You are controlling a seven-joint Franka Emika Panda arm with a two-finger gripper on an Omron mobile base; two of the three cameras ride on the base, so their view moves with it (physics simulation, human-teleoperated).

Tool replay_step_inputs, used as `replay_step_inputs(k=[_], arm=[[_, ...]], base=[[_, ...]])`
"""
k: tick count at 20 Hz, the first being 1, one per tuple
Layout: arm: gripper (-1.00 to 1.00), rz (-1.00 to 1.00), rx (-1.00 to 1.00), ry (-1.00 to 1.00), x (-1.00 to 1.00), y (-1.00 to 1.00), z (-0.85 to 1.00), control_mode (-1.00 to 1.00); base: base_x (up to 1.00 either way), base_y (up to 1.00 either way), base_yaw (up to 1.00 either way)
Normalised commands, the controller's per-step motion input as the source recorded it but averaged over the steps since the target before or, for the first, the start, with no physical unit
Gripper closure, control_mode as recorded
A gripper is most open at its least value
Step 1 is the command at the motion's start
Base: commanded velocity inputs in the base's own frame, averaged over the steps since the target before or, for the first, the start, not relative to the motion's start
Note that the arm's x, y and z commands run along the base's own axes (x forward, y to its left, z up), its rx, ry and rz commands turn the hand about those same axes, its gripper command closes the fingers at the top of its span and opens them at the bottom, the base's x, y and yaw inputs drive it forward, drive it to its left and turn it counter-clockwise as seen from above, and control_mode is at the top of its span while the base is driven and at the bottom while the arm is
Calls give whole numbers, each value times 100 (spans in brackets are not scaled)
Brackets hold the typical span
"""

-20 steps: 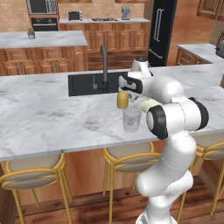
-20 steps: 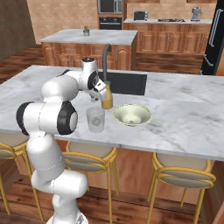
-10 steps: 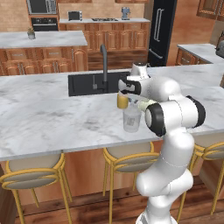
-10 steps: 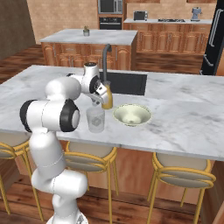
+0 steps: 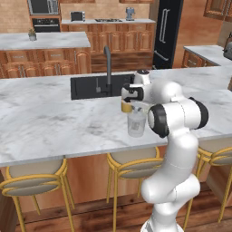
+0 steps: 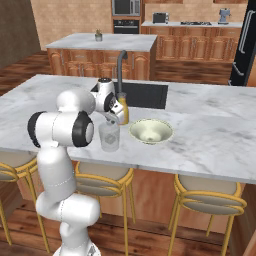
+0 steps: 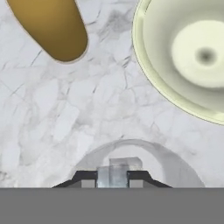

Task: There are two ice cubes in the ice bowl. Place both ice cubes in the glass cup.

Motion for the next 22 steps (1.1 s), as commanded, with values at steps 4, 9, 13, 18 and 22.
replay_step_inputs(k=[4,9,13,18,22], arm=[[100,0,0,0,26,0,-22,-100],[100,0,0,0,31,0,-16,-100],[-100,0,0,0,13,1,-8,-100],[-100,0,0,-5,-78,1,3,-100],[-100,0,0,-21,-76,0,54,-100]], base=[[0,0,0],[0,0,0],[0,0,0],[0,0,0],[0,0,0]])
